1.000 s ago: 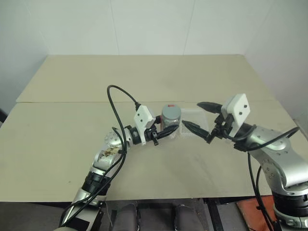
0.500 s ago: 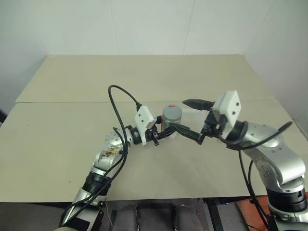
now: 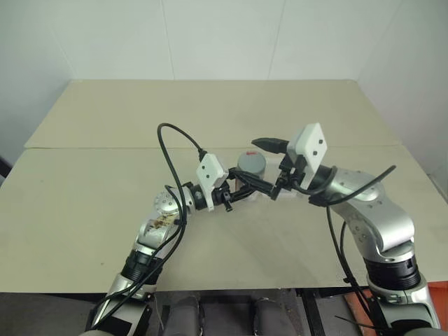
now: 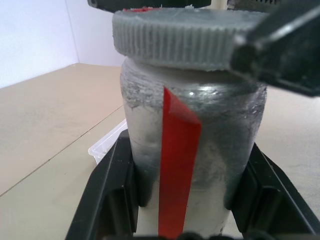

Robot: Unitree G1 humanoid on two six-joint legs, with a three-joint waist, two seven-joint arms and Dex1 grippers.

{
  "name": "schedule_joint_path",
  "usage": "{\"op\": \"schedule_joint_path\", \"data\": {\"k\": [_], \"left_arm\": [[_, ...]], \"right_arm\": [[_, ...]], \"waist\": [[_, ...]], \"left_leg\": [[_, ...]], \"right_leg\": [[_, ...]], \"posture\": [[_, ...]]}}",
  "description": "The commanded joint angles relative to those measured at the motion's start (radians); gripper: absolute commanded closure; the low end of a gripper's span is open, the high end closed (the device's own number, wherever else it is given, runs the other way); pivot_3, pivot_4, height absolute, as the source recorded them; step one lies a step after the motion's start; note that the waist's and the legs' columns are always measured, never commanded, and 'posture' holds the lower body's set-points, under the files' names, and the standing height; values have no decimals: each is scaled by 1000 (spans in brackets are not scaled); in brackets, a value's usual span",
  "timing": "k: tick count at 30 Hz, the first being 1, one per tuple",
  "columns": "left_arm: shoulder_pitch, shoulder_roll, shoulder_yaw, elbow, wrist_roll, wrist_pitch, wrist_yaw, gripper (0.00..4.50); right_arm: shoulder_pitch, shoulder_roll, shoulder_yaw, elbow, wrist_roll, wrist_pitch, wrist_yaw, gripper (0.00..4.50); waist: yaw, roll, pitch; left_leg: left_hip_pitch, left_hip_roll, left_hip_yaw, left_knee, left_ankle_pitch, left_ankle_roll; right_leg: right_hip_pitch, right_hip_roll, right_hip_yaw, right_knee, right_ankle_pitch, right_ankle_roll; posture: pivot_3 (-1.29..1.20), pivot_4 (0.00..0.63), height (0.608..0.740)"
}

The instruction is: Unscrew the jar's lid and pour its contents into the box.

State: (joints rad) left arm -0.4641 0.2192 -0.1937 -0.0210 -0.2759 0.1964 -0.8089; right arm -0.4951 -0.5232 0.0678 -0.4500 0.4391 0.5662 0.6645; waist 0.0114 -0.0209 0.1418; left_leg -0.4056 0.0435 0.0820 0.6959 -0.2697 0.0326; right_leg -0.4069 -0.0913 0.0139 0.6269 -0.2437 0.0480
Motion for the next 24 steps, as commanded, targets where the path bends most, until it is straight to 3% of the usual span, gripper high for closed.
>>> {"op": "schedule_joint_path", "data": {"k": [1,24], "left_arm": [[-7,-3,1,-20,0,-22,2,2548],[-9,4,0,-8,-4,-24,-10,2548]], "right_arm": [[-13,2,-23,-12,-9,-33,-7,17],[71,-63,-109,-51,9,-25,4,17]], "waist": [[0,0,0],[1,0,0]], "left_leg": [[0,0,0,0,0,0],[0,0,0,0,0,0]], "right_leg": [[0,0,0,0,0,0],[0,0,0,0,0,0]], "posture": [[0,150,740],[0,150,740]]}}
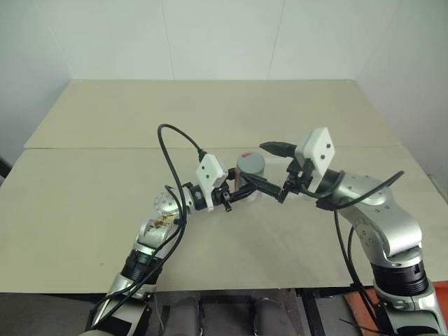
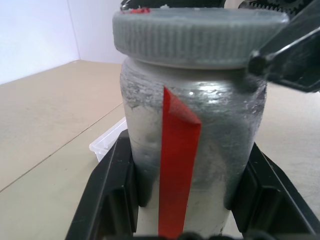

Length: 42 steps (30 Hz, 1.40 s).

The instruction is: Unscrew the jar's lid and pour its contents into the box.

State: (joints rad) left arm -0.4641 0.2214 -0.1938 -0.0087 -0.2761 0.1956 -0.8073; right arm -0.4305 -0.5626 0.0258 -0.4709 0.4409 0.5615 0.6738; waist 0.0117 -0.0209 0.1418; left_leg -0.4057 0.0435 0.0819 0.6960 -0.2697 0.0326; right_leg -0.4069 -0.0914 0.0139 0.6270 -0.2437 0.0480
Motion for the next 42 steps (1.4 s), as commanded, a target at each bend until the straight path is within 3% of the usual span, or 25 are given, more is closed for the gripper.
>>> {"op": "schedule_joint_path", "data": {"k": [1,20,30,42], "left_arm": [[-8,2,0,-22,-4,-23,-12,2548],[0,16,-3,-29,-4,-18,-19,2548],[2,13,-6,-28,-1,-24,-18,2548],[-4,1,-9,-20,5,-32,-12,2548]], "right_arm": [[12,-30,-71,-33,9,-22,-1,17],[69,-98,-121,-22,11,-38,29,17],[153,-160,-146,-101,99,-49,161,17],[23,-56,-62,-61,87,-8,55,17]], "waist": [[0,0,0],[1,0,0],[0,0,0],[-1,0,0]], "left_leg": [[0,0,0,0,0,0],[0,0,0,0,0,0],[0,0,0,0,0,0],[0,0,0,0,0,0]], "right_leg": [[0,0,0,0,0,0],[0,0,0,0,0,0],[0,0,0,0,0,0],[0,0,0,0,0,0]], "posture": [[0,150,740],[0,150,740],[0,150,740],[0,150,740]]}}
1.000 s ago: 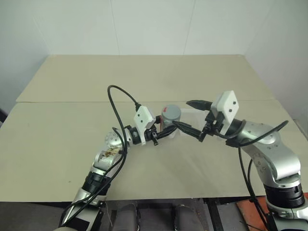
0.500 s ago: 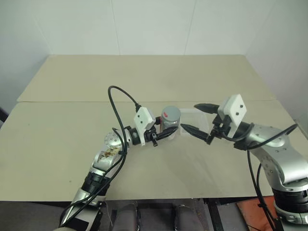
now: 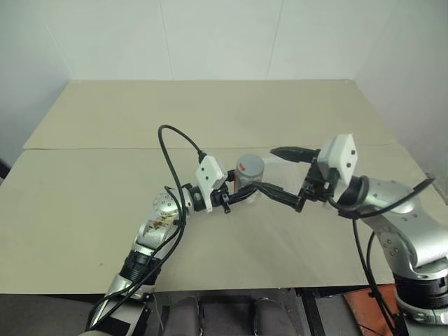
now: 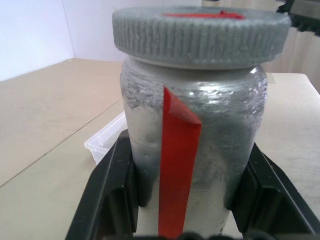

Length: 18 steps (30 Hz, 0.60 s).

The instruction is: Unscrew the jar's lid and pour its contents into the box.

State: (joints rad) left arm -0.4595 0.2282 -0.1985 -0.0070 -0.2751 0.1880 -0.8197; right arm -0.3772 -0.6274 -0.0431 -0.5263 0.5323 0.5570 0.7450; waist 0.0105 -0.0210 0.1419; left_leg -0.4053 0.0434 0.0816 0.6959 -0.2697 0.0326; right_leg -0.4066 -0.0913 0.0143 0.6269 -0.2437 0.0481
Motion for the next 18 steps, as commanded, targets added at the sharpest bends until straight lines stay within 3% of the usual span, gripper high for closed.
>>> {"op": "schedule_joint_path", "data": {"k": [1,18], "left_arm": [[-8,-6,-5,-22,4,-25,1,2548],[-4,-7,-5,-23,11,-36,3,2548]], "right_arm": [[-38,14,18,0,-10,-8,-16,17],[-104,85,65,83,-31,-14,-5,17]], "waist": [[1,0,0],[1,0,0]], "left_leg": [[0,0,0,0,0,0],[0,0,0,0,0,0]], "right_leg": [[0,0,0,0,0,0],[0,0,0,0,0,0]], "posture": [[0,150,740],[0,150,740]]}}
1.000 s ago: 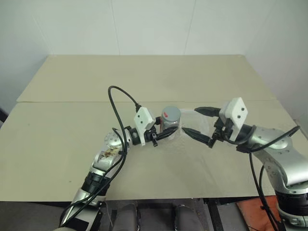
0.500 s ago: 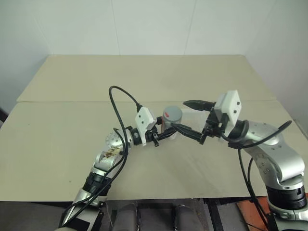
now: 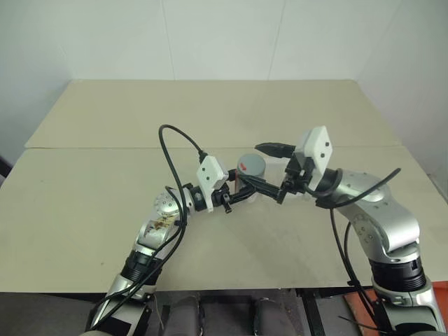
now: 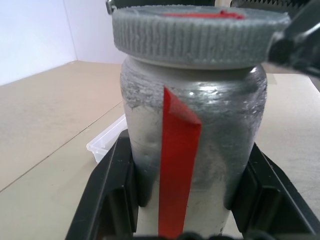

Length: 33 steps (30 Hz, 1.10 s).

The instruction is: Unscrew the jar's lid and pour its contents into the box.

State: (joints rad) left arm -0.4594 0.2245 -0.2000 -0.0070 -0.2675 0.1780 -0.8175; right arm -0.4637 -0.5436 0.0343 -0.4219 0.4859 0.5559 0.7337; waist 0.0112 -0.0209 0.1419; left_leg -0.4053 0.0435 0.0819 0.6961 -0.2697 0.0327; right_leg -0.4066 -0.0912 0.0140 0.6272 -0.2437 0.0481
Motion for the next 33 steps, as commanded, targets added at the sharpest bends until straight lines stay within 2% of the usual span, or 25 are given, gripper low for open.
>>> {"op": "schedule_joint_path", "data": {"k": [1,5,15,18,33], "left_arm": [[-4,-3,-4,-24,3,-26,1,2548],[-4,-5,-5,-26,2,-23,1,2548],[-1,-4,-4,-26,1,-21,0,2548],[0,-3,-4,-27,1,-21,0,2548],[12,4,-13,-27,4,-22,-10,2548]], "right_arm": [[-17,2,-12,-21,16,-12,8,17],[-9,3,-11,-25,15,-14,11,833],[-4,9,-7,-24,12,-19,10,833],[-3,11,-6,-23,9,-22,11,1418],[-29,7,-47,-61,50,-1,3,1418]], "waist": [[0,0,0],[0,0,0],[0,0,0],[0,0,0],[0,0,0]], "left_leg": [[0,0,0,0,0,0],[0,0,0,0,0,0],[0,0,0,0,0,0],[0,0,0,0,0,0],[0,0,0,0,0,0]], "right_leg": [[0,0,0,0,0,0],[0,0,0,0,0,0],[0,0,0,0,0,0],[0,0,0,0,0,0],[0,0,0,0,0,0]], "posture": [[0,150,740],[0,150,740],[0,150,740],[0,150,740],[0,150,740]]}}
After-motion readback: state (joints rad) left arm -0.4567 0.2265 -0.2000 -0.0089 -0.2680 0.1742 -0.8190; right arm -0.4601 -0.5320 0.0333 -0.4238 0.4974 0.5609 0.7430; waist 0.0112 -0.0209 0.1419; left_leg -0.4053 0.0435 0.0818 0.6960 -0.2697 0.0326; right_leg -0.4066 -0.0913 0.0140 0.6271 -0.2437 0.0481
